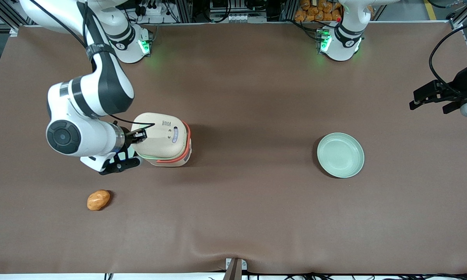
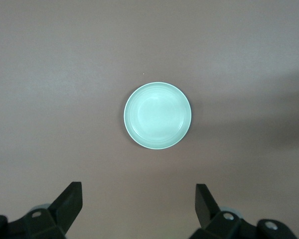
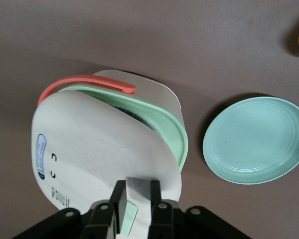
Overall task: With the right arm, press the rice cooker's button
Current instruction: 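Press the right gripper against the rice cooker's lid button, then pull the right gripper back as the rice cooker lid springs open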
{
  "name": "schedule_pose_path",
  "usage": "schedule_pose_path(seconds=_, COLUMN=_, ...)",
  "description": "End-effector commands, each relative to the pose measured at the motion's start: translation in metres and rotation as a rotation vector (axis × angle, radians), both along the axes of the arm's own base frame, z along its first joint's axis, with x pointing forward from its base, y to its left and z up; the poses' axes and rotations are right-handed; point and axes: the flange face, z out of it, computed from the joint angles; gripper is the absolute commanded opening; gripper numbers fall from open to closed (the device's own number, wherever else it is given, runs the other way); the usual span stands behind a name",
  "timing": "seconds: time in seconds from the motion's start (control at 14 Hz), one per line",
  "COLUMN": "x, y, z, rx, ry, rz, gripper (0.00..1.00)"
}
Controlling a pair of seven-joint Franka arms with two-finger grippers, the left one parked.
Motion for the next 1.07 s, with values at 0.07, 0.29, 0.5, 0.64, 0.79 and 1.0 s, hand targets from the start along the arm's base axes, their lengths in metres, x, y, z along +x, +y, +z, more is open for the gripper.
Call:
schedule_pose_path(seconds=0.07, x=-0.001, y=0.008, z=0.035, rx=0.027, ry=-0.045, rz=0.014, gripper=0.55)
schedule_pose_path(seconds=0.29, x=-0.003, y=0.011, z=0.063, rx=0.046, ry=-0.097, rz=0.021, gripper=0.72)
schedule_pose_path(seconds=0.5, x=-0.006, y=0.003, z=0.097, rx=0.061, ry=-0.156, rz=0.012, gripper=1.0)
schedule_pose_path(seconds=0.64, x=-0.012, y=0.0, z=0.124, rx=0.075, ry=-0.197, rz=0.014, gripper=1.0)
schedule_pose_path(seconds=0.79, x=-0.023, y=-0.005, z=0.157, rx=0.078, ry=-0.244, rz=0.016, gripper=1.0)
schedule_pose_path(seconds=1.0, x=-0.034, y=-0.046, z=0.205, rx=0.072, ry=-0.323, rz=-0.034, gripper=1.0)
